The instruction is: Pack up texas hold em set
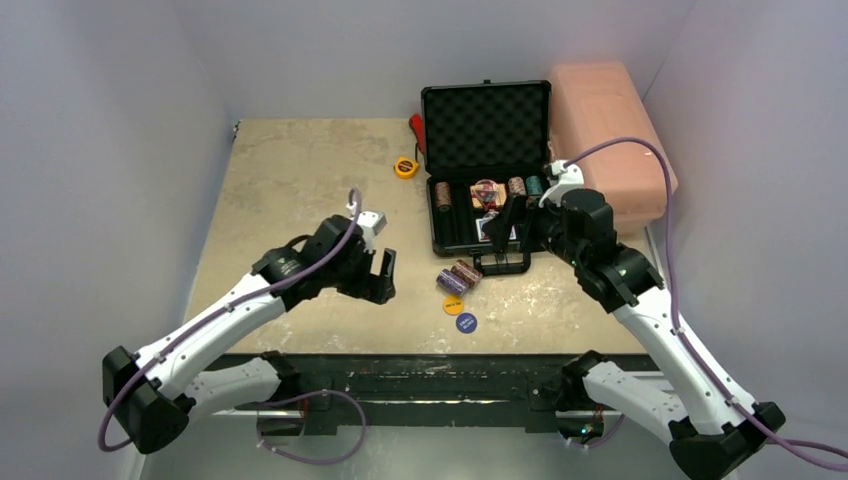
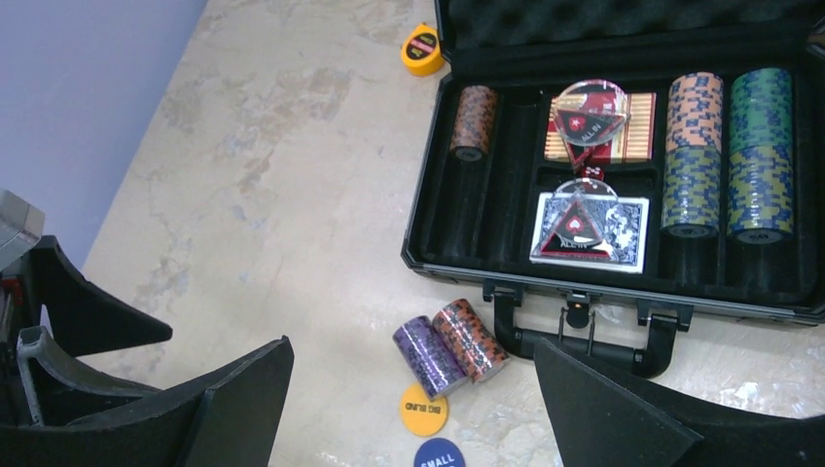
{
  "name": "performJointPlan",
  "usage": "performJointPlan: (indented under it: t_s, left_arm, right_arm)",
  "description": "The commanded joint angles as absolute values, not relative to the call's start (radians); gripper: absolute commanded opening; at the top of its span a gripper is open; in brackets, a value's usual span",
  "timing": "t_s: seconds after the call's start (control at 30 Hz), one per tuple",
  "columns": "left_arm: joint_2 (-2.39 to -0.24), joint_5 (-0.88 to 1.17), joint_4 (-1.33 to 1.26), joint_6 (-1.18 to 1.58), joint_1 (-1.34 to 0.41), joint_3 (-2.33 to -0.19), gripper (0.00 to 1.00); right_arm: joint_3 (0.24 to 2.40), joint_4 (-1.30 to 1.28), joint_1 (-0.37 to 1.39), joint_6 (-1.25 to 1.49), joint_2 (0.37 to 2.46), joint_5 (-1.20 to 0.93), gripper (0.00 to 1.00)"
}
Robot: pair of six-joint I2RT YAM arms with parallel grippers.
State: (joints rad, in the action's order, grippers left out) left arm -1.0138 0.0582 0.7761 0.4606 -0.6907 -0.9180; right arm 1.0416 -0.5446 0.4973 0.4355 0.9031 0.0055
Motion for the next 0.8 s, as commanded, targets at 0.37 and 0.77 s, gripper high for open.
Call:
performJointPlan:
  t_s: [0.37,0.77]
  left_arm:
    - [-1.286,-0.204,0.229,0.292,-0.923,-0.931,0.91]
    - [-1.543,-0.047,0.093,0.239,-0.923,-1.029,0.95]
  right_arm:
    - [0.925,-0.406,0.498,0.399,0.869,0.015,0.99]
    - [0.905,-0.398,0.498,0.421,0.846,0.037,0.99]
